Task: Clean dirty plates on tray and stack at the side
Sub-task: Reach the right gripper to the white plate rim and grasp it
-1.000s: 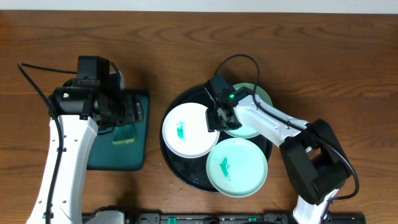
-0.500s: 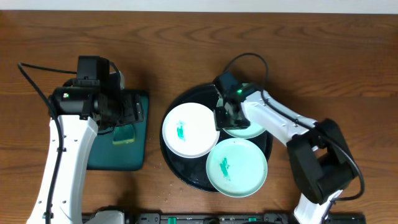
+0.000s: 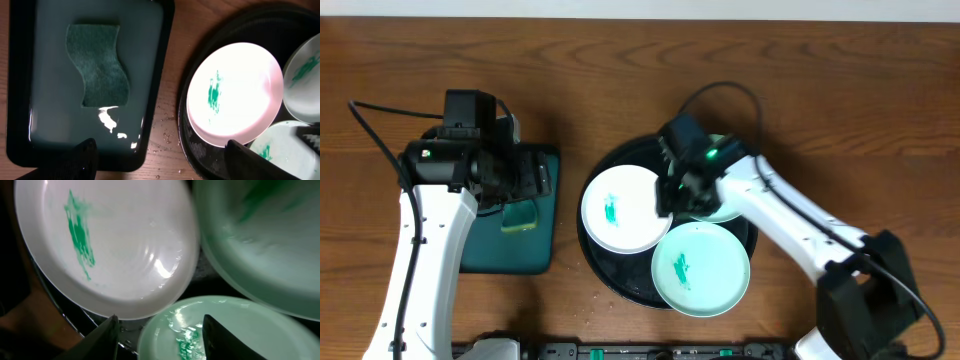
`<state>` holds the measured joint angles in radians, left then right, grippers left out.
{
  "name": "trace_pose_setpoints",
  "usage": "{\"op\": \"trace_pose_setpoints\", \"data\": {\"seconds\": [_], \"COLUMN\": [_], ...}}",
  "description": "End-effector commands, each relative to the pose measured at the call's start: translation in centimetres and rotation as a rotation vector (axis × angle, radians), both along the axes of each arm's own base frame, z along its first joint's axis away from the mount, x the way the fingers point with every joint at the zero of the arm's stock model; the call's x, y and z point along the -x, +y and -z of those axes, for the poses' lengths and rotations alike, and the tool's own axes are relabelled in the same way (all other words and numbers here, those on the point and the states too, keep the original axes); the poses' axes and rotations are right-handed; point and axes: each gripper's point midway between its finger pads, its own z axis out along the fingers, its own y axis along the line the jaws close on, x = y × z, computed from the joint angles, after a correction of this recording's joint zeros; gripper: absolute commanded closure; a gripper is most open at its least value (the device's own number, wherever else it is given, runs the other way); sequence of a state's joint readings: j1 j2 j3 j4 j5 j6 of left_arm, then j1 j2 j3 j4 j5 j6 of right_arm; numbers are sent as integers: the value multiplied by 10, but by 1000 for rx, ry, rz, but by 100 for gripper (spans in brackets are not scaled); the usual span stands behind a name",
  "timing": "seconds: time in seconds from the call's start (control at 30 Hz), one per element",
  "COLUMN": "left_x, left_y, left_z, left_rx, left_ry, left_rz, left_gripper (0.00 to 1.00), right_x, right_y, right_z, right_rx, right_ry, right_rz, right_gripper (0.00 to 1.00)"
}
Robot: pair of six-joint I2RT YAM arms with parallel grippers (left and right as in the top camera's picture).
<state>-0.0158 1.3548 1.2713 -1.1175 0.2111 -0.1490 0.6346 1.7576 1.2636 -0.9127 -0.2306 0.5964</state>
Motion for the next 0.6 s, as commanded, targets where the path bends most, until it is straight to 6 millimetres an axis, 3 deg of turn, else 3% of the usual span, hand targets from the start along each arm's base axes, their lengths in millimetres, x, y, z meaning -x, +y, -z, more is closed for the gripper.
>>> {"op": "trace_pose_setpoints", "data": {"seconds": [0.0, 0.1, 0.33, 0.57], "left_x": [-1, -1, -1, -2], "left_y": [0, 0, 0, 0], "left_z": [-4, -4, -4, -4], "left_rx": [3, 3, 3, 3], "left_ry": [-15, -15, -15, -16], "left_rz": [14, 14, 14, 14], "left_gripper": [19, 19, 19, 19], "right_x": [22, 17, 0, -12], "right_y": [4, 2, -8, -1], "right_z": [30, 43, 46, 44], "right_rx": [42, 65, 97, 58], "right_ry": [89, 61, 1, -40], "right_rz": [99, 139, 173, 157], "right_gripper": [50, 50, 48, 48]}}
